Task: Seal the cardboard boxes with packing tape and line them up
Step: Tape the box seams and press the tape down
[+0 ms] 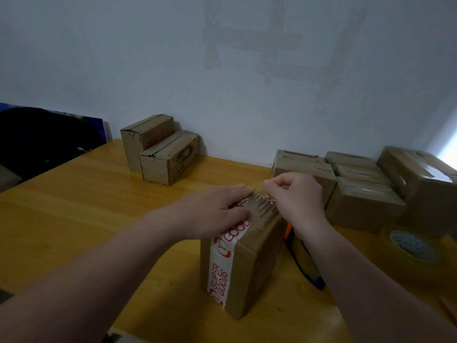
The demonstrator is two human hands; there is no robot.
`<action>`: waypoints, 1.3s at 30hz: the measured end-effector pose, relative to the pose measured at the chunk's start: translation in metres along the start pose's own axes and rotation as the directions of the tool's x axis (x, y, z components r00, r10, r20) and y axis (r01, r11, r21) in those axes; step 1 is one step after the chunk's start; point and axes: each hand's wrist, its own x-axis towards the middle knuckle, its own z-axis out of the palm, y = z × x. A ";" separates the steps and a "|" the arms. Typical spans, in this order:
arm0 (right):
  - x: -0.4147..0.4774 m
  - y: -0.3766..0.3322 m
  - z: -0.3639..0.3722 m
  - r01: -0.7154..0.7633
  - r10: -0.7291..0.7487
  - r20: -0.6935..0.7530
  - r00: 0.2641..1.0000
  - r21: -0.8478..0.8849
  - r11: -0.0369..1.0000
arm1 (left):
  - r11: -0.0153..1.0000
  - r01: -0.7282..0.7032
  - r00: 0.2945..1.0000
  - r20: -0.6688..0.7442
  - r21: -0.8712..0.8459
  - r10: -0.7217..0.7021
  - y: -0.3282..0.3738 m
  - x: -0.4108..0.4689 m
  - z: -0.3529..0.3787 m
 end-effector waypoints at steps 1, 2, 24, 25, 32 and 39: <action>-0.001 0.000 0.000 0.013 -0.013 -0.005 1.000 0.005 1.000 | 0.997 0.002 1.000 0.006 -0.072 -0.001 -0.001 0.000 0.001; -0.002 0.000 -0.001 0.030 -0.029 -0.013 0.999 0.013 0.999 | 0.988 -0.008 1.000 -0.005 -0.156 0.007 -0.001 -0.001 0.001; -0.038 0.034 -0.005 0.661 -0.619 0.321 0.717 -0.030 0.750 | 0.927 -0.338 0.866 -0.438 -0.162 0.240 -0.049 0.003 0.048; -0.040 0.040 -0.006 0.661 -0.595 0.375 0.711 -0.068 0.747 | 0.928 -0.338 0.877 -0.410 -0.153 0.252 -0.050 0.001 0.052; -0.047 0.061 -0.013 0.814 -0.566 0.609 0.556 -0.264 0.517 | 0.825 -0.223 0.964 -0.242 -0.519 0.108 -0.057 -0.004 0.052; -0.044 0.062 0.002 0.926 -0.623 0.690 0.370 -0.330 0.184 | 0.803 -0.123 0.984 -0.174 -0.583 0.024 -0.050 0.005 0.051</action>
